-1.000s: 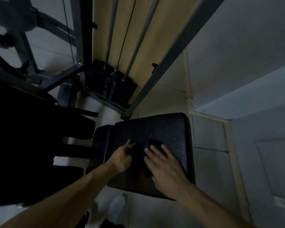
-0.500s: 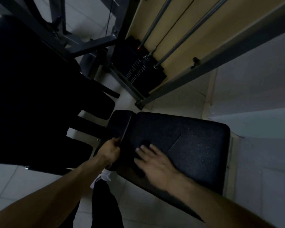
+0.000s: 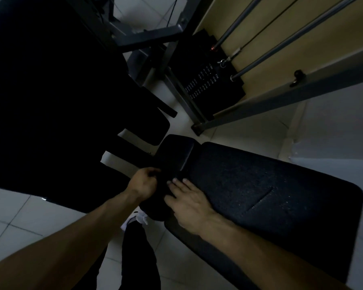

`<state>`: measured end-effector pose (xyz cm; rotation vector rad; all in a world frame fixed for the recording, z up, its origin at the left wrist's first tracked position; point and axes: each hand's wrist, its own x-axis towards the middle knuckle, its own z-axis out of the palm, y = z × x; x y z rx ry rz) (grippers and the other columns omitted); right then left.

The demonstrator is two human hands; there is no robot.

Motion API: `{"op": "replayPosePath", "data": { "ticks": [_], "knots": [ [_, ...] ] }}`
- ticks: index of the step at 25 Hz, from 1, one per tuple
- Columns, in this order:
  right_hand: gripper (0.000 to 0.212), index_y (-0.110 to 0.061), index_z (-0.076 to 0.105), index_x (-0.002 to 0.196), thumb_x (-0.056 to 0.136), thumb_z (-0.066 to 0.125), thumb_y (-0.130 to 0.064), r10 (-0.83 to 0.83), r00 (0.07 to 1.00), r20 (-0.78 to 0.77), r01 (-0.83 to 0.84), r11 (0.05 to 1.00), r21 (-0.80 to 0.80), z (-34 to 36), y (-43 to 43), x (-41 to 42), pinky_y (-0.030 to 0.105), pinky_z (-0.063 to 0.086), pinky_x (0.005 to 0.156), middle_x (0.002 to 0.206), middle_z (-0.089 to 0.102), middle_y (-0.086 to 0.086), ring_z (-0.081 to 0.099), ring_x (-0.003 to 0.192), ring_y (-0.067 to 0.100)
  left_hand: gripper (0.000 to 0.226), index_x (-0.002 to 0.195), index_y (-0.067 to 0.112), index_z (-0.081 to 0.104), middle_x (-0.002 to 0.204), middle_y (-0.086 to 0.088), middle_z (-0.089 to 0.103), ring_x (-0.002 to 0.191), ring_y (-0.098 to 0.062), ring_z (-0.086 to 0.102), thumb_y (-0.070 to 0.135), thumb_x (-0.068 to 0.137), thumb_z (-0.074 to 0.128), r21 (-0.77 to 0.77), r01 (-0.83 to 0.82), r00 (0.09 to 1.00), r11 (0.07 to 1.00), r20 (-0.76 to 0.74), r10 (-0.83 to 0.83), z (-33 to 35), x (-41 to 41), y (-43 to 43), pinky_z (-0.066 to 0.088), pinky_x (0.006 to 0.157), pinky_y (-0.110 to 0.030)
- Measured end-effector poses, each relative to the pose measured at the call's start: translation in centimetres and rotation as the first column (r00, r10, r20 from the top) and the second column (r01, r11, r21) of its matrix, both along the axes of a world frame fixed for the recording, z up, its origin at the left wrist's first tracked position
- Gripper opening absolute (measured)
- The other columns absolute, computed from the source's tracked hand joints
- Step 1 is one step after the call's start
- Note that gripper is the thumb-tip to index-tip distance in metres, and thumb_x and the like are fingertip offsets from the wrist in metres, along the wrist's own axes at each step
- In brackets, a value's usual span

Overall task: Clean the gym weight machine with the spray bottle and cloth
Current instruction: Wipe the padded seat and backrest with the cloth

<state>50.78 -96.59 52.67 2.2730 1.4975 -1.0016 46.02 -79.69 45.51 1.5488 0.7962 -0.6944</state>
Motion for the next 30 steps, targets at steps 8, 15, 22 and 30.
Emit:
{"op": "replayPosePath", "data": {
  "ticks": [8,15,22,30],
  "knots": [
    [0.050,-0.019,0.046,0.144,0.097,0.063,-0.019,-0.408,0.862,0.300,0.387,0.913,0.127,-2.3,4.9,13.9,0.039,0.050,0.076,0.124,0.057,0.011,0.060,0.099,0.031,0.077,0.158,0.023,0.035,0.161,-0.005,0.037,0.143,-0.024,0.042,0.047,0.093,0.070,-0.169,-0.080,0.995,0.982,-0.072,0.069,-4.3,3.1,0.3,0.034,0.108,-0.025],
    [0.016,-0.012,0.062,0.112,0.101,0.058,-0.023,-0.331,0.912,0.243,0.398,0.857,-0.327,-9.7,9.6,16.9,0.031,0.043,0.070,0.114,0.065,0.012,0.063,0.096,0.029,0.127,0.158,0.049,0.008,0.170,0.007,-0.009,0.157,-0.028,0.000,0.092,0.055,0.068,-0.271,0.024,0.993,0.962,-0.108,-0.055,-7.3,2.7,-1.0,0.010,0.128,-0.045],
    [0.021,-0.006,0.065,0.110,0.103,0.055,-0.023,-0.440,0.893,-0.095,0.358,0.821,-0.445,-12.8,12.6,20.9,0.029,0.041,0.063,0.101,0.063,0.009,0.060,0.087,0.024,0.135,0.158,0.050,0.009,0.170,0.004,-0.010,0.157,-0.026,-0.006,0.098,0.043,0.061,-0.225,0.010,0.995,0.974,-0.097,-0.033,-8.1,2.5,-1.8,0.004,0.128,-0.042],
    [0.018,-0.012,0.063,0.100,0.099,0.066,-0.030,-0.493,0.866,-0.083,0.418,0.806,-0.418,-11.6,11.1,21.5,0.028,0.045,0.066,0.091,0.064,0.006,0.063,0.086,0.024,0.135,0.158,0.050,0.007,0.170,0.005,-0.011,0.157,-0.027,-0.003,0.098,0.043,0.058,-0.222,0.037,0.994,0.974,-0.093,-0.059,-8.4,2.6,-1.4,0.009,0.128,-0.044]
  ]
}}
